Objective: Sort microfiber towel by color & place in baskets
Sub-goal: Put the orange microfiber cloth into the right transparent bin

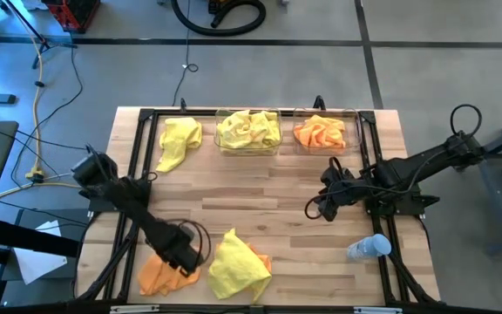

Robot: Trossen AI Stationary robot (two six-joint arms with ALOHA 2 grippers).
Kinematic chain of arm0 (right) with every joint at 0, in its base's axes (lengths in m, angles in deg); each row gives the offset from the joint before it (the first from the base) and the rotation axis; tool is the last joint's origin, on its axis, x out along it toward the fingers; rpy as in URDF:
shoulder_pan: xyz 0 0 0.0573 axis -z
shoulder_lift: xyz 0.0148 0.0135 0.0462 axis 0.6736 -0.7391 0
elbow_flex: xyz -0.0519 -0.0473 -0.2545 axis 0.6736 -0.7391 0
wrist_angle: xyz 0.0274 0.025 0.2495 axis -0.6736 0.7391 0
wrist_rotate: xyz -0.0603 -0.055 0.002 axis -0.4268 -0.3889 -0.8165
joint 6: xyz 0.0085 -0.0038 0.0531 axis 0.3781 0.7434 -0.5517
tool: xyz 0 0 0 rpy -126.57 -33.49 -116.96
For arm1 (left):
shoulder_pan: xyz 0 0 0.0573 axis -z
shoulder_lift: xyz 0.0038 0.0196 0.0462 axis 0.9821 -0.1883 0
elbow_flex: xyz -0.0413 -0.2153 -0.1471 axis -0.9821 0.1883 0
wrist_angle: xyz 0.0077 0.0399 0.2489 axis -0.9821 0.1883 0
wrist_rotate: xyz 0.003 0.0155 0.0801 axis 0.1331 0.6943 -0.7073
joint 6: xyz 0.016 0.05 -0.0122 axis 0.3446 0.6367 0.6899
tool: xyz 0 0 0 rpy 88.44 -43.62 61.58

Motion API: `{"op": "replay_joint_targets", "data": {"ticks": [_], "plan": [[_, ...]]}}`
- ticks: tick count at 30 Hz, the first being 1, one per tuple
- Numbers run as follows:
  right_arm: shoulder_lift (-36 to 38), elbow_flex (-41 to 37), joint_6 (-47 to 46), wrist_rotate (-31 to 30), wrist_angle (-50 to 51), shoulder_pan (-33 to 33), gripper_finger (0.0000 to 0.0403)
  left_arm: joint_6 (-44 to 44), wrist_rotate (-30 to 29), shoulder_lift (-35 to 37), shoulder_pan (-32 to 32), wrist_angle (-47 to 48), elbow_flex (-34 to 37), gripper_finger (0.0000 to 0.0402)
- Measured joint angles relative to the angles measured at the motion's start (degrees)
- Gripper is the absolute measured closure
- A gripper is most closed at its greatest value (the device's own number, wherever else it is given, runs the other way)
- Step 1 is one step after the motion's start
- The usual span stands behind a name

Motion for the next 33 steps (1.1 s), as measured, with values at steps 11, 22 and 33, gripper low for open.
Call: {"op": "replay_joint_targets", "data": {"ticks": [11, 22, 33], "plan": [[0.0, 0.0, 1.0, 0.6, -0.2, 0.0, 0.0231, -2.0, 1.1, -5.3, -0.3, -8.6, -0.1, 0.0393], [0.0, 0.0, 1.1, -4.1, -1.9, 0.0, 0.0231, 0.2, -35.1, 15.9, -6.8, 9.4, -5.0, 0.0401], [0.0, 0.0, 18.3, -11.2, -20.9, 1.9, 0.0219, 39.7, -37.9, 20.7, -28.2, 0.3, -13.1, 0.0401]]}}
